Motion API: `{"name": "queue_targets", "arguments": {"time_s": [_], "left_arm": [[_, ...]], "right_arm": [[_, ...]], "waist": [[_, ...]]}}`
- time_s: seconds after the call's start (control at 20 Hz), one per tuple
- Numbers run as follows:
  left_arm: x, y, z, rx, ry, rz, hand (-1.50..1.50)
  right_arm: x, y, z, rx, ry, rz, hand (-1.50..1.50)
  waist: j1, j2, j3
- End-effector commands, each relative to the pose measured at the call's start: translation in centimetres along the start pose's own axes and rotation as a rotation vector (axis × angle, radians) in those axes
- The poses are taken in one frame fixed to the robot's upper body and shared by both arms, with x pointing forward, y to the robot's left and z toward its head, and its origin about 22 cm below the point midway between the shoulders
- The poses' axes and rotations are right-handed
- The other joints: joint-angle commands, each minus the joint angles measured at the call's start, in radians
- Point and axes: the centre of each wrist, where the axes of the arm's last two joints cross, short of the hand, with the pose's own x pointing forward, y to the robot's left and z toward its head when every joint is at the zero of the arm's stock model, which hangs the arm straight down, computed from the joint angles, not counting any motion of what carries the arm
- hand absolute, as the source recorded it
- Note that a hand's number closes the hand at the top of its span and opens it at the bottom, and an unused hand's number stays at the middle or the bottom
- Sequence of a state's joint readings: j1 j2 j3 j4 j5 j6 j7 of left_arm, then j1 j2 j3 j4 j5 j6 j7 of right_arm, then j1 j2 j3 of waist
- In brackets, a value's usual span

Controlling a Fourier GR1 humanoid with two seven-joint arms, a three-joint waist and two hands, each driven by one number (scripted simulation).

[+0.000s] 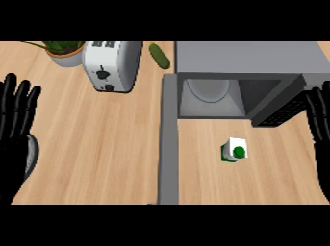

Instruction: Pick up the milk, place it into the microwave and close the microwave

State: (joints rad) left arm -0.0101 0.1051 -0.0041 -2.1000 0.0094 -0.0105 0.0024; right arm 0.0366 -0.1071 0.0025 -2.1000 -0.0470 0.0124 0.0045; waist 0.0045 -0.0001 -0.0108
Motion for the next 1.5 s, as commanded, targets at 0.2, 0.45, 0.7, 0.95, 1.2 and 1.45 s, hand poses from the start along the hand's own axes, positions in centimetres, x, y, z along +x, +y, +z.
{"name": "queue_targets", "arguments": {"time_s": [0.2, 0.45, 0.7, 0.95, 1.2, 1.45], "left_arm": [[-0.6, 3.0, -0.8, -0.032, 0.049, 0.048, -1.5], [-2.9, 0.6, 0.6, 0.078, 0.185, 0.298, -1.5], [-3.8, 1.8, 4.5, 0.083, 0.174, 0.303, -1.5], [-2.2, 2.2, 8.7, 0.074, 0.19, 0.3, -1.5], [-1.7, 2.0, 9.1, 0.066, 0.189, 0.31, -1.5], [-3.8, 1.6, 10.7, 0.061, 0.192, 0.317, -1.5]], "right_arm": [[1.9, 3.7, 2.2, -0.183, -0.006, 0.135, -1.5], [1.5, 6.4, 3.0, -0.18, 0.136, 0.082, -1.5], [0.0, 7.5, 6.2, -0.181, 0.19, 0.092, -1.5], [-1.6, 7.8, 7.6, -0.222, 0.201, 0.095, -1.5], [-3.6, 7.6, 8.2, -0.218, 0.237, 0.07, -1.5], [-6.8, 7.7, 8.5, -0.223, 0.248, 0.056, -1.5]], "waist": [[-0.009, -0.002, 0.009], [-0.005, -0.001, 0.01], [-0.006, -0.001, 0.011], [-0.001, -0.002, 0.011], [-0.002, -0.001, 0.011], [-0.002, -0.001, 0.011]]}}
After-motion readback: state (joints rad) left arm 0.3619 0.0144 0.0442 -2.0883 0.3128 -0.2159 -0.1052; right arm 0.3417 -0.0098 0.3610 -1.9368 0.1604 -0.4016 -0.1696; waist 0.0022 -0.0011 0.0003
